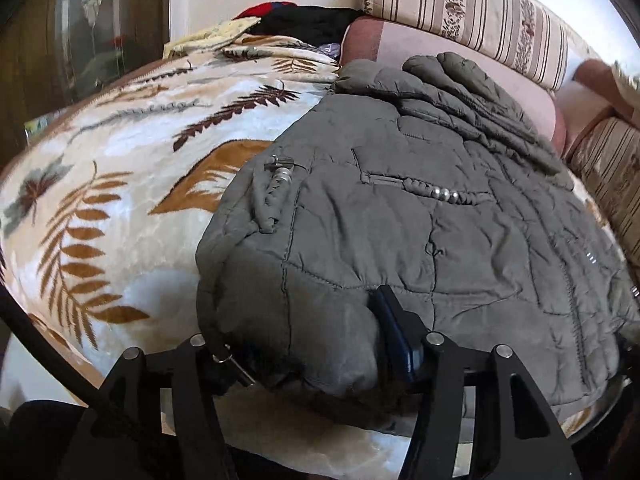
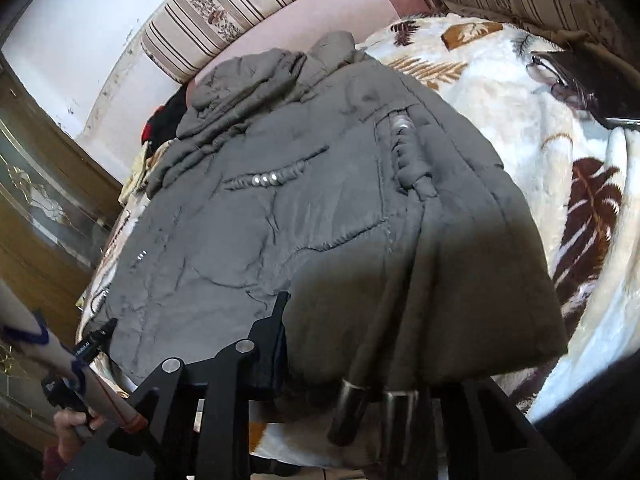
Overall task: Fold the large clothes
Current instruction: 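Grasp the jacket hem with the left tool while the right tool grasps the drawstring ends, then lift the hem with both tools and start folding it toward the hood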
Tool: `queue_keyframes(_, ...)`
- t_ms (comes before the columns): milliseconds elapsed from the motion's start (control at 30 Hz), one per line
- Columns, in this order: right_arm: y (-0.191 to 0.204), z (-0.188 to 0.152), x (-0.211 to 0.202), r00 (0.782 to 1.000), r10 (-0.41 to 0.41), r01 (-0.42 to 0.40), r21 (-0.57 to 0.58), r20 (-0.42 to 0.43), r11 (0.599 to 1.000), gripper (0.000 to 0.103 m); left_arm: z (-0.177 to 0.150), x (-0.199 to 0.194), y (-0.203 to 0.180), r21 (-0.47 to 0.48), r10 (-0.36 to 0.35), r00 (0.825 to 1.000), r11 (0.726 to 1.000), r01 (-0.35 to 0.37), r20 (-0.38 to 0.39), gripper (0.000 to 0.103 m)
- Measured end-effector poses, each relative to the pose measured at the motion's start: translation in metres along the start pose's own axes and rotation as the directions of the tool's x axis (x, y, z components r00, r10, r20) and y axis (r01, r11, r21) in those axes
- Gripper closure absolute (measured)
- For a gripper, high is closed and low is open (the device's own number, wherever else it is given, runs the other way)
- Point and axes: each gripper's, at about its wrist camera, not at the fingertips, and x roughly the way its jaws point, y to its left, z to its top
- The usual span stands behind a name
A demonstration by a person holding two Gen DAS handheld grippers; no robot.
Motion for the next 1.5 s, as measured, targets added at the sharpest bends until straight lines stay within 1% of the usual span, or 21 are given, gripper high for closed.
queue_keyframes(167, 0.002, -0.002, 0.001, 1.0, -0.01, 0.01, -0.023, 0.007, 1.0, 0.073, -0.002, -0.002, -0.008, 0.061, 0.053, 0.998, 0.997, -0.055, 0.025, 0.045)
queue_keyframes(267, 0.007, -0.003, 0.001, 0.999, -0.03, 0.031, -0.046, 0.017, 0.998, 0.073, -0.004, -0.003, -0.012, 0.09, 0.078, 0.996, 0.993, -0.082, 0.042, 0.045)
queue_keyframes(433, 0.009, -0.004, 0.0, 0.999, -0.036, 0.038, -0.049, 0.03, 0.998, 0.073, -0.005, -0.003, -0.017, 0.119, 0.107, 0.992, 0.986, -0.114, 0.062, 0.045)
queue_keyframes(567, 0.011, -0.004, 0.001, 0.999, -0.047, 0.048, -0.056, 0.028, 0.997, 0.073, -0.005, -0.002, -0.021, 0.141, 0.129, 0.99, 0.981, -0.137, 0.064, 0.044)
queue_keyframes(767, 0.018, -0.003, 0.005, 0.997, -0.081, 0.081, -0.092, 0.011, 0.992, 0.065, -0.006, -0.001, -0.031, 0.189, 0.179, 0.98, 0.963, -0.194, 0.092, 0.044)
queue_keyframes(900, 0.021, -0.004, 0.006, 0.995, -0.103, 0.104, -0.112, 0.014, 0.988, 0.064, -0.007, -0.001, -0.035, 0.209, 0.201, 0.974, 0.953, -0.219, 0.105, 0.044)
queue_keyframes(933, 0.02, -0.003, 0.005, 0.995, -0.1, 0.101, -0.109, 0.015, 0.989, 0.066, -0.007, -0.001, -0.035, 0.21, 0.202, 0.974, 0.953, -0.22, 0.106, 0.044)
queue_keyframes(1067, 0.023, -0.004, 0.001, 0.996, -0.086, 0.09, -0.129, 0.035, 0.987, 0.078, -0.007, 0.0, -0.036, 0.207, 0.203, 0.974, 0.953, -0.221, 0.106, 0.047)
queue_keyframes(1133, 0.026, -0.005, 0.0, 0.995, -0.092, 0.098, -0.147, 0.044, 0.984, 0.08, -0.006, -0.001, -0.037, 0.212, 0.207, 0.972, 0.951, -0.226, 0.109, 0.048)
queue_keyframes(1367, 0.027, -0.005, 0.001, 0.994, -0.103, 0.108, -0.157, 0.041, 0.982, 0.08, -0.006, 0.0, -0.038, 0.214, 0.21, 0.971, 0.949, -0.23, 0.11, 0.05)
queue_keyframes(1500, 0.027, -0.005, 0.002, 0.994, -0.102, 0.107, -0.154, 0.038, 0.982, 0.08, -0.006, -0.001, -0.039, 0.219, 0.207, 0.972, 0.949, -0.227, 0.112, 0.054)
